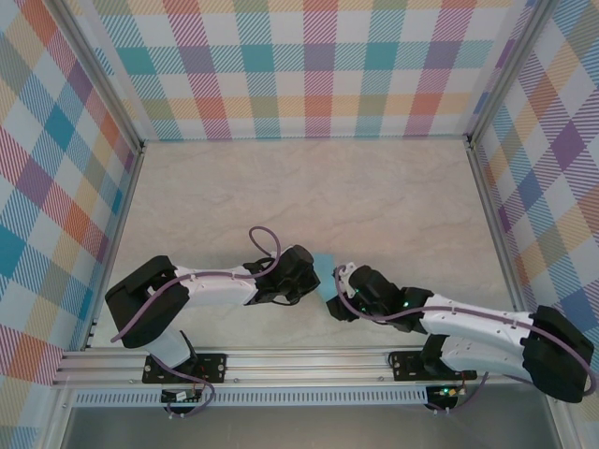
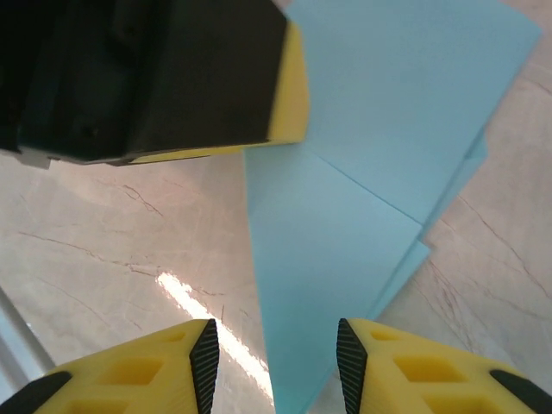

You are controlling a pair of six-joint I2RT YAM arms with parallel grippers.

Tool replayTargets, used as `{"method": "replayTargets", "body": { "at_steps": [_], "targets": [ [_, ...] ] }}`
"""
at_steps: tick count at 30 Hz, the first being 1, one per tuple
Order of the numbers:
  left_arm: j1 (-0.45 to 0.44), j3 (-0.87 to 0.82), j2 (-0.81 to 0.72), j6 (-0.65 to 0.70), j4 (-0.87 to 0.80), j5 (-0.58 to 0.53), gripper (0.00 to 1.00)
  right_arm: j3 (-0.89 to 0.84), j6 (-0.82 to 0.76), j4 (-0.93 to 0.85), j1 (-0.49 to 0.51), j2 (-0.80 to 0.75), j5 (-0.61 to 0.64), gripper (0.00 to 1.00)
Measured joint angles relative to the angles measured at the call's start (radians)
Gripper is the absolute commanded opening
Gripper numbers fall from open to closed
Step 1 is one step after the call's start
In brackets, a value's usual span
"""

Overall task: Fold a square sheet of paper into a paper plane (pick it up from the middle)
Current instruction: Fold the wing for the fifth time at the center of the table.

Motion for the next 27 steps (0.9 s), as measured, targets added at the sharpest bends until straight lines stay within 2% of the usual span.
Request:
{"method": "replayTargets", "body": {
  "at_steps": [5, 10, 17, 27],
  "targets": [
    [0.0, 0.001, 0.0, -0.006, -0.006, 0.0, 0.0, 0.0, -0.106, 0.072, 0.069, 0.047, 0.096, 0.43],
    [0.0, 0.001, 0.0, -0.008, -0.006, 0.003, 0.0, -0.027, -0.174, 0.165, 0.108, 0.084, 0.137, 0.43],
    [0.0, 0.002, 0.002, -0.011, -0.005, 0.015, 0.0, -0.06, -0.212, 0.242, 0.137, 0.166, 0.18, 0.42],
    [0.008, 0.002, 0.015, -0.015, -0.005, 0.015, 0.0, -0.062, -0.259, 0.29, 0.137, 0.211, 0.248, 0.35]
  ]
}}
